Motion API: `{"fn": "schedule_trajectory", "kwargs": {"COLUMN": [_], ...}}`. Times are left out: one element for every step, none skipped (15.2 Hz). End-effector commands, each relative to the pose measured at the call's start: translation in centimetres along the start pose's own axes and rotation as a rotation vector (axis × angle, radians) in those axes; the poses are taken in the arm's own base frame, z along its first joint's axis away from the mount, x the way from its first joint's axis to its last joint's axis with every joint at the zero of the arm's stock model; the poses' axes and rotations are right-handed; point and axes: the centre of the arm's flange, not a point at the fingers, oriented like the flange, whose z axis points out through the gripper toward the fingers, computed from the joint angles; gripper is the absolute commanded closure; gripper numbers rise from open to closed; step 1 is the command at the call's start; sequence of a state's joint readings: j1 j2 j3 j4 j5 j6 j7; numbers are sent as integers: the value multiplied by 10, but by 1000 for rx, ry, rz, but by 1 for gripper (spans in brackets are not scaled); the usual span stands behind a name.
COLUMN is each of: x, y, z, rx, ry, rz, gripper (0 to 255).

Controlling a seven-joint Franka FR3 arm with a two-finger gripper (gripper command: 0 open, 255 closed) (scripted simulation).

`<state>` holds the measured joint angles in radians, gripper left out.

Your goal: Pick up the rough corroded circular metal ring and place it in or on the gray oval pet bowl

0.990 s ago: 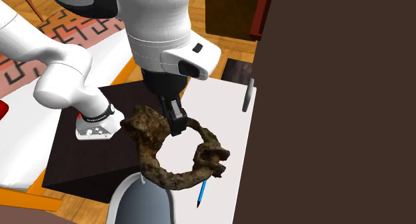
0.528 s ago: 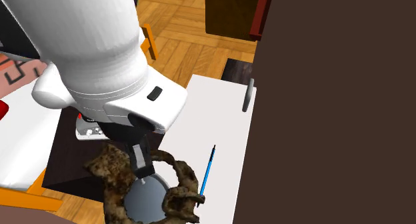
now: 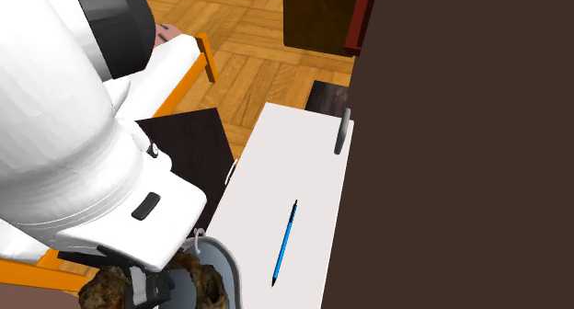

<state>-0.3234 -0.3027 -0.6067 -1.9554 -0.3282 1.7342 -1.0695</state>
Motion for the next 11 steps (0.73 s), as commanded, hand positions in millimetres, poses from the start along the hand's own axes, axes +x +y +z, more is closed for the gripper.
{"fn": "schedule_trajectory", "kwargs": {"x": [0, 0, 1, 2, 2, 3, 4, 4, 5, 6, 6], "y": [0, -1, -1, -2, -2, -3, -3, -4, -5, -5, -5], "z": [12, 17, 22, 27, 32, 38, 43, 48, 53, 59, 59], "rx": [-1, -1, -1, -1, -1, -1, -1, -1, -1, -1, -1], "ry": [0, 0, 0, 0, 0, 0, 0, 0, 0, 0, 0], "rz": [-1, -1, -1, -1, -1, -1, -1, -1, -1, -1, -1], "gripper": [255, 255, 255, 255, 255, 255, 255, 255, 255, 255, 255]}}
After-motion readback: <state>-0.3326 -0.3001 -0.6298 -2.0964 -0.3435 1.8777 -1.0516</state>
